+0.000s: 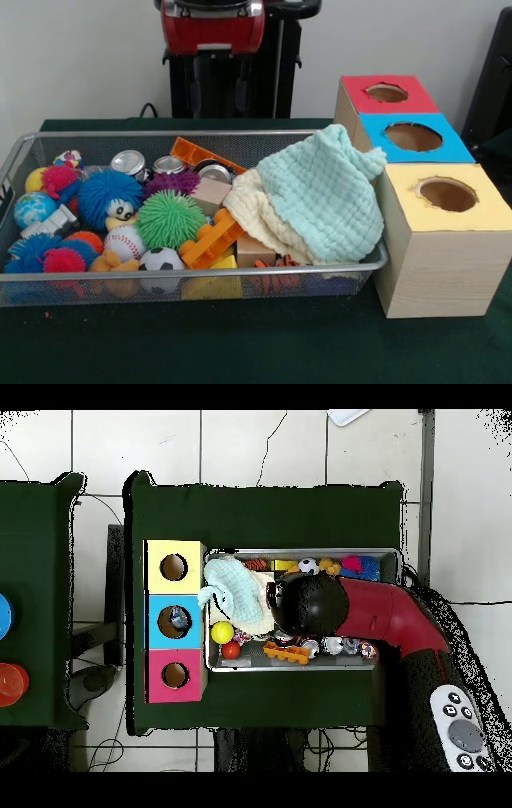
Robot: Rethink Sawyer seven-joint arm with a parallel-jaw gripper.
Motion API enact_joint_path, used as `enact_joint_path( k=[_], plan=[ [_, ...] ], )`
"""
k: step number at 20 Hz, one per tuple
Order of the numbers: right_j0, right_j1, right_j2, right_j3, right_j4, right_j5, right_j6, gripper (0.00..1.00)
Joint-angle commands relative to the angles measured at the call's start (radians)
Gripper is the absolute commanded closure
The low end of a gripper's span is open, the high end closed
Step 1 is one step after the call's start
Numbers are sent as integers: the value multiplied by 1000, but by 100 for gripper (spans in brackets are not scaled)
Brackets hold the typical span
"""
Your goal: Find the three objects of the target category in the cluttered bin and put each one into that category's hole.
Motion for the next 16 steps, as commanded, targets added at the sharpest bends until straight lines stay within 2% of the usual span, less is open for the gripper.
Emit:
enact_joint_path(
  k=[1, 5, 8, 16],
  plan=[
    [-51, 135, -11, -41, -110, -59, -20, 0],
    [-108, 163, 28, -73, -133, -67, -94, 0],
    [-156, 225, 70, -118, -151, -92, -142, 0],
    [-212, 372, 153, -180, -195, -213, -130, 0]
  ],
)
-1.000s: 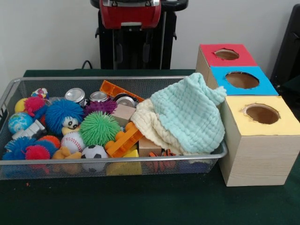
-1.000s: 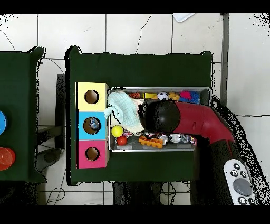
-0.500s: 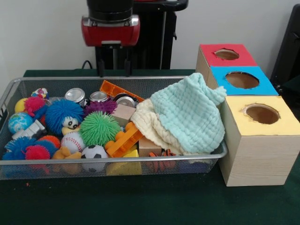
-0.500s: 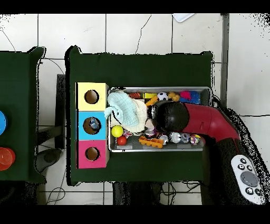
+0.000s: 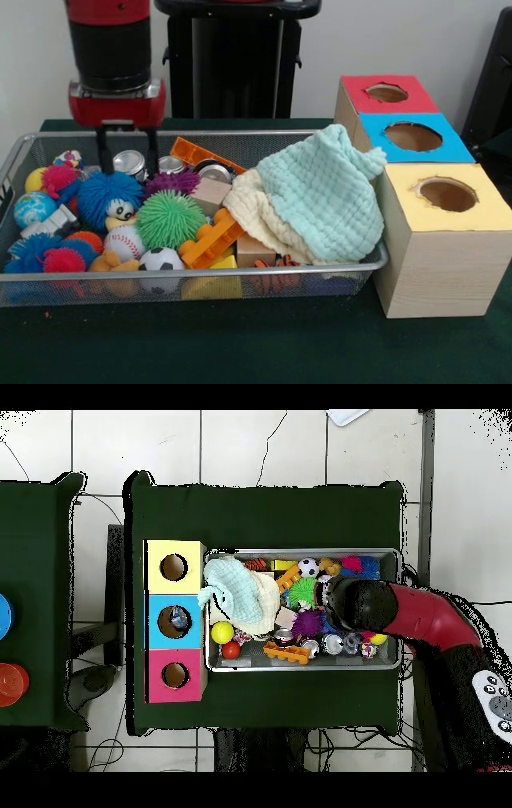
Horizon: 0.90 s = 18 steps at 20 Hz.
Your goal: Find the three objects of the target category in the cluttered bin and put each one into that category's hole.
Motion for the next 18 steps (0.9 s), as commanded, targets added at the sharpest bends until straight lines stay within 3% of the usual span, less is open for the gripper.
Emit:
enact_joint_path(
  k=[1, 4, 11, 18],
  plan=[
    [-39, 179, 127, -86, -76, -119, -123, 0],
    [-35, 199, 133, -92, -81, -142, -97, 0],
    [10, 167, 121, -56, -46, -121, -3, 0],
    [70, 95, 39, -18, -26, -8, 53, 0]
  ],
)
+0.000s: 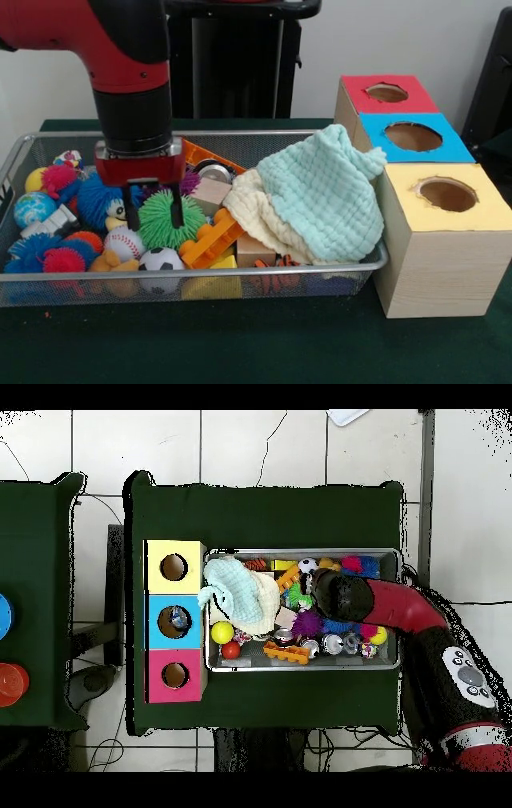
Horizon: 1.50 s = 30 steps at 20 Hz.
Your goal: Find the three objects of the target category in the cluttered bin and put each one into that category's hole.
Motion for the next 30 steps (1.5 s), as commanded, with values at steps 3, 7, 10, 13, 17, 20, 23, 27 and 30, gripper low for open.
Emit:
enact_joint_path(
  k=[3, 7, 10, 13, 17, 20, 23, 27, 30],
  plan=[
    [65, -30, -41, 49, -21, 138, 28, 0],
    [77, 54, -83, 15, -67, 107, 21, 0],
    [92, 103, -112, -5, -83, 90, 33, 0],
    [115, 129, -143, -20, -94, 73, 48, 0],
    [149, 140, -183, -36, -91, 99, 59, 0],
    [166, 140, -200, -37, -80, 136, 47, 0],
    [186, 144, -221, -43, -71, 167, 29, 100],
    [191, 146, -229, -50, -63, 174, 30, 100],
    [177, 118, -214, -46, -55, 183, -10, 100]
  ],
)
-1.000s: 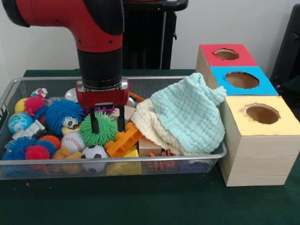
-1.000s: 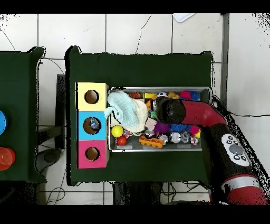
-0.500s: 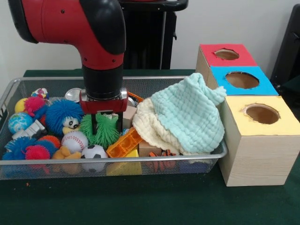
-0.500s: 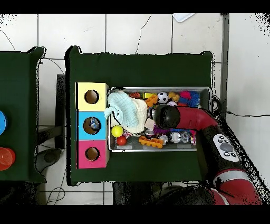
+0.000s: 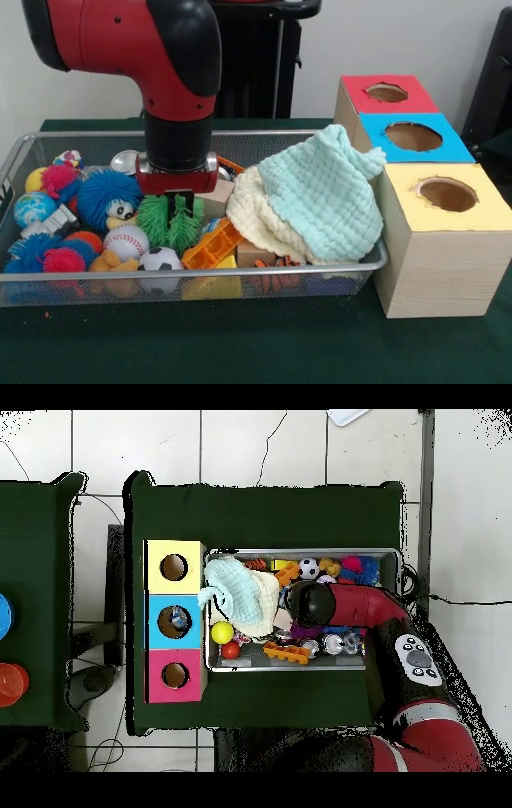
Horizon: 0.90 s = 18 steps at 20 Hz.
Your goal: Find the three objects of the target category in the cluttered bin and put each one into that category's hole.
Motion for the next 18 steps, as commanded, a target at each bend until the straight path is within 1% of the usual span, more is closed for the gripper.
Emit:
enact_joint_path(
  k=[1, 3, 5, 8, 11, 13, 15, 17, 18],
  plan=[
    [-13, 23, -27, -3, -27, 189, -27, 100],
    [-44, -37, -8, -24, -26, 261, -113, 100],
    [-100, -73, 30, -65, -30, 340, -234, 100],
    [-176, -86, 78, -138, -59, 436, -397, 100],
    [-251, -64, 141, -202, -94, 475, -533, 100],
    [-295, -39, 183, -231, -108, 469, -582, 100],
    [-324, -10, 209, -248, -125, 452, -604, 100],
    [-349, 16, 234, -243, -131, 429, -607, 100],
    [-356, 22, 240, -227, -130, 413, -596, 100]
  ],
)
